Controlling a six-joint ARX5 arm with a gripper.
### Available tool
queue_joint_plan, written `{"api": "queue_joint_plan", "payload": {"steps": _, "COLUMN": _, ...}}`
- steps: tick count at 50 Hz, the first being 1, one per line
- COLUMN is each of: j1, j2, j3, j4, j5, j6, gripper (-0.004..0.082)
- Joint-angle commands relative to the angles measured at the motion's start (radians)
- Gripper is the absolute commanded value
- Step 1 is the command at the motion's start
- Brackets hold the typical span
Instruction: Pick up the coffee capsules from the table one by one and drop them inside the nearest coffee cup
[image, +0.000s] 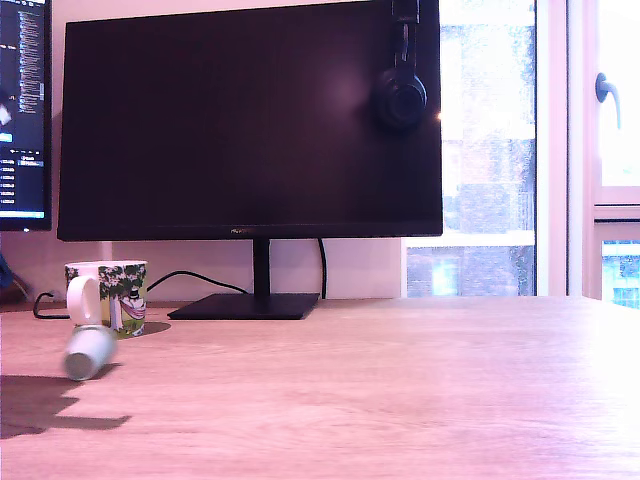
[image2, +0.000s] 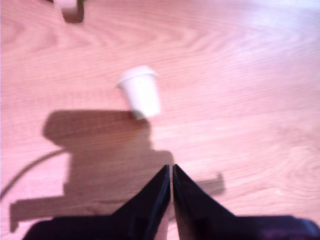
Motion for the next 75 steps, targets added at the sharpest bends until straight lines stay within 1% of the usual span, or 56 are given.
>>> {"api": "queue_joint_plan", "payload": {"steps": 1, "j1": -0.013, "j2": -0.039, "j3": -0.020, "j4": 0.026, "j5": -0.021, "j6": -0.022, "gripper": -0.0016}}
{"api": "queue_joint_plan", "payload": {"steps": 3, "j1": -0.021, "j2": -0.051, "j3": -0.019, "j4": 0.035, "j5": -0.032, "j6": -0.024, "gripper": -0.0016}}
{"api": "queue_joint_plan", "payload": {"steps": 5, "j1": -0.029, "j2": -0.063, "j3": -0.020, "j4": 0.051, "j5": -0.060, "j6": -0.024, "gripper": -0.0016}}
{"api": "queue_joint_plan", "payload": {"steps": 7, "j1": -0.038, "j2": -0.072, "j3": -0.019, "j4": 0.065, "j5": -0.065, "j6": -0.024, "gripper": -0.0016}}
{"api": "queue_joint_plan", "payload": {"steps": 12, "j1": -0.064, "j2": -0.088, "j3": -0.020, "j4": 0.095, "j5": -0.107, "j6": -0.024, "gripper": -0.0016}}
{"api": "queue_joint_plan", "payload": {"steps": 14, "j1": -0.074, "j2": -0.090, "j3": -0.021, "j4": 0.107, "j5": -0.112, "j6": -0.024, "gripper": -0.0016}}
{"api": "queue_joint_plan", "payload": {"steps": 15, "j1": -0.079, "j2": -0.090, "j3": -0.021, "j4": 0.113, "j5": -0.134, "j6": -0.020, "gripper": -0.0016}}
{"api": "queue_joint_plan", "payload": {"steps": 17, "j1": -0.088, "j2": -0.090, "j3": -0.022, "j4": 0.122, "j5": -0.147, "j6": -0.019, "gripper": -0.0016}}
{"api": "queue_joint_plan", "payload": {"steps": 18, "j1": -0.091, "j2": -0.090, "j3": -0.023, "j4": 0.130, "j5": -0.170, "j6": -0.019, "gripper": -0.0016}}
{"api": "queue_joint_plan", "payload": {"steps": 19, "j1": -0.095, "j2": -0.090, "j3": -0.025, "j4": 0.137, "j5": -0.183, "j6": -0.016, "gripper": -0.0016}}
{"api": "queue_joint_plan", "payload": {"steps": 21, "j1": -0.102, "j2": -0.095, "j3": -0.033, "j4": 0.154, "j5": -0.190, "j6": -0.016, "gripper": -0.0016}}
{"api": "queue_joint_plan", "payload": {"steps": 22, "j1": -0.105, "j2": -0.100, "j3": -0.039, "j4": 0.164, "j5": -0.202, "j6": -0.016, "gripper": -0.0016}}
{"api": "queue_joint_plan", "payload": {"steps": 29, "j1": -0.121, "j2": -0.155, "j3": -0.116, "j4": 0.238, "j5": -0.201, "j6": -0.017, "gripper": -0.0016}}
{"api": "queue_joint_plan", "payload": {"steps": 38, "j1": -0.121, "j2": -0.277, "j3": -0.233, "j4": 0.291, "j5": -0.212, "j6": -0.017, "gripper": -0.0008}}
{"api": "queue_joint_plan", "payload": {"steps": 41, "j1": -0.123, "j2": -0.315, "j3": -0.267, "j4": 0.309, "j5": -0.207, "j6": -0.016, "gripper": -0.0008}}
{"api": "queue_joint_plan", "payload": {"steps": 43, "j1": -0.124, "j2": -0.336, "j3": -0.285, "j4": 0.318, "j5": -0.193, "j6": -0.016, "gripper": 0.0004}}
{"api": "queue_joint_plan", "payload": {"steps": 46, "j1": -0.127, "j2": -0.360, "j3": -0.306, "j4": 0.315, "j5": -0.193, "j6": -0.017, "gripper": 0.0098}}
{"api": "queue_joint_plan", "payload": {"steps": 50, "j1": -0.131, "j2": -0.371, "j3": -0.319, "j4": 0.306, "j5": -0.190, "j6": -0.017, "gripper": 0.0381}}
{"api": "queue_joint_plan", "payload": {"steps": 51, "j1": -0.132, "j2": -0.371, "j3": -0.320, "j4": 0.306, "j5": -0.190, "j6": -0.016, "gripper": 0.0480}}
{"api": "queue_joint_plan", "payload": {"steps": 52, "j1": -0.134, "j2": -0.371, "j3": -0.321, "j4": 0.307, "j5": -0.190, "j6": -0.016, "gripper": 0.0554}}
{"api": "queue_joint_plan", "payload": {"steps": 54, "j1": -0.136, "j2": -0.370, "j3": -0.321, "j4": 0.313, "j5": -0.194, "j6": -0.005, "gripper": 0.0660}}
{"api": "queue_joint_plan", "payload": {"steps": 56, "j1": -0.140, "j2": -0.366, "j3": -0.321, "j4": 0.317, "j5": -0.196, "j6": -0.005, "gripper": 0.0724}}
{"api": "queue_joint_plan", "payload": {"steps": 57, "j1": -0.142, "j2": -0.363, "j3": -0.321, "j4": 0.320, "j5": -0.200, "j6": 0.036, "gripper": 0.0740}}
{"api": "queue_joint_plan", "payload": {"steps": 63, "j1": -0.147, "j2": -0.356, "j3": -0.329, "j4": 0.342, "j5": -0.203, "j6": 0.048, "gripper": 0.0748}}
{"api": "queue_joint_plan", "payload": {"steps": 64, "j1": -0.148, "j2": -0.356, "j3": -0.333, "j4": 0.348, "j5": -0.206, "j6": 0.056, "gripper": 0.0748}}
{"api": "queue_joint_plan", "payload": {"steps": 70, "j1": -0.148, "j2": -0.357, "j3": -0.377, "j4": 0.407, "j5": -0.229, "j6": 0.056, "gripper": 0.0748}}
{"api": "queue_joint_plan", "payload": {"steps": 75, "j1": -0.148, "j2": -0.357, "j3": -0.416, "j4": 0.463, "j5": -0.233, "j6": 0.056, "gripper": 0.0748}}
